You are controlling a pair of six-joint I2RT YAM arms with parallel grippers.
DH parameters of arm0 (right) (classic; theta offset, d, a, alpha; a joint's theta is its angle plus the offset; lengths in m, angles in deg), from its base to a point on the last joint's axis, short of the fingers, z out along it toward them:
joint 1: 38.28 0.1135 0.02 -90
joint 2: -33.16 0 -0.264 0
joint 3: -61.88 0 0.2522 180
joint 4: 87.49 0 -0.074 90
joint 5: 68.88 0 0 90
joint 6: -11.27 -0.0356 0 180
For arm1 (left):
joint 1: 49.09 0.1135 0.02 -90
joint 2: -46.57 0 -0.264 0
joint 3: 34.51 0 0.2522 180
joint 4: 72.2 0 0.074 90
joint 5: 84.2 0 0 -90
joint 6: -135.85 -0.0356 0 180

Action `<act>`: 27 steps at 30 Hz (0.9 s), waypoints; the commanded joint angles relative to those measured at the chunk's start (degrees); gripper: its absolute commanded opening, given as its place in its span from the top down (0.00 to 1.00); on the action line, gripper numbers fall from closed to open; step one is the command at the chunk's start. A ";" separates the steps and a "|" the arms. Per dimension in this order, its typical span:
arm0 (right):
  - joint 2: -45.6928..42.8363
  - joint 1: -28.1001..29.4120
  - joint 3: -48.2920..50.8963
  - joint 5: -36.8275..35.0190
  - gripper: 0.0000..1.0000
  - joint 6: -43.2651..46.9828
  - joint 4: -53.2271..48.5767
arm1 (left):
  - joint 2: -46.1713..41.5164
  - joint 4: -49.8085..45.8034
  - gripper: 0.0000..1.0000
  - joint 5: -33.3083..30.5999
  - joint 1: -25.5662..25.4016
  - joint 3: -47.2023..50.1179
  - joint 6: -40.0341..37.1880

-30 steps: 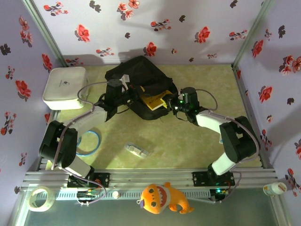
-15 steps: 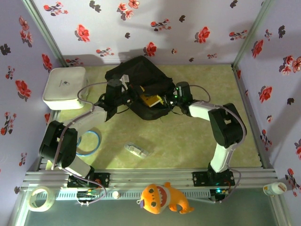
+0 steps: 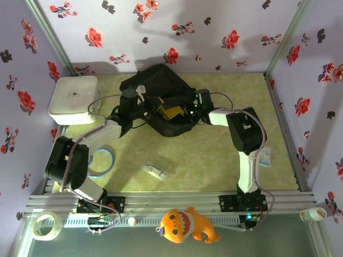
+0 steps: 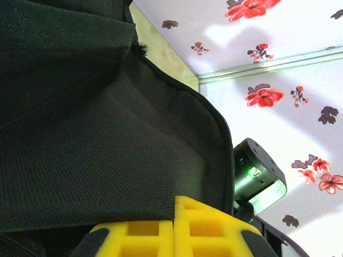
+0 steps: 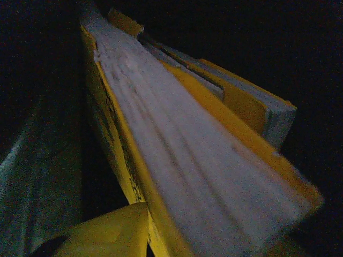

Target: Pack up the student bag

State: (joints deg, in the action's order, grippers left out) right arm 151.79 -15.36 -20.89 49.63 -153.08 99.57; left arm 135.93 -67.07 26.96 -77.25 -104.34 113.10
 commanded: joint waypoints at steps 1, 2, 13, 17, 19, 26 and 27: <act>-2.84 -0.63 1.68 -0.09 0.60 -0.28 3.62 | 0.09 3.75 1.00 1.64 0.30 -0.89 -0.09; -3.58 -0.88 2.54 -0.33 0.58 -0.17 3.47 | 0.06 3.57 1.00 1.67 0.28 -0.79 -0.22; -5.98 -1.17 7.39 -3.81 0.62 2.32 -0.30 | 1.58 3.69 1.00 2.10 0.29 -1.23 -0.28; -3.06 -1.16 4.35 -4.47 0.69 3.22 -1.49 | 1.61 3.61 1.00 2.36 0.26 -1.19 -0.31; -1.82 -1.03 2.30 -4.52 0.74 3.74 -1.75 | 1.41 3.43 1.00 2.34 0.30 -0.97 -0.43; 2.01 -0.37 -3.19 -3.65 0.83 3.44 1.35 | 1.60 3.25 1.00 2.44 0.30 -1.06 -0.45; 2.44 -0.33 -3.80 -3.15 0.83 2.89 2.08 | 1.74 3.17 1.00 2.47 0.30 -1.19 -0.45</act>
State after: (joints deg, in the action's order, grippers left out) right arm 152.60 -16.19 -22.14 46.27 -150.68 98.71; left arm 137.27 -66.65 28.14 -77.25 -104.34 113.08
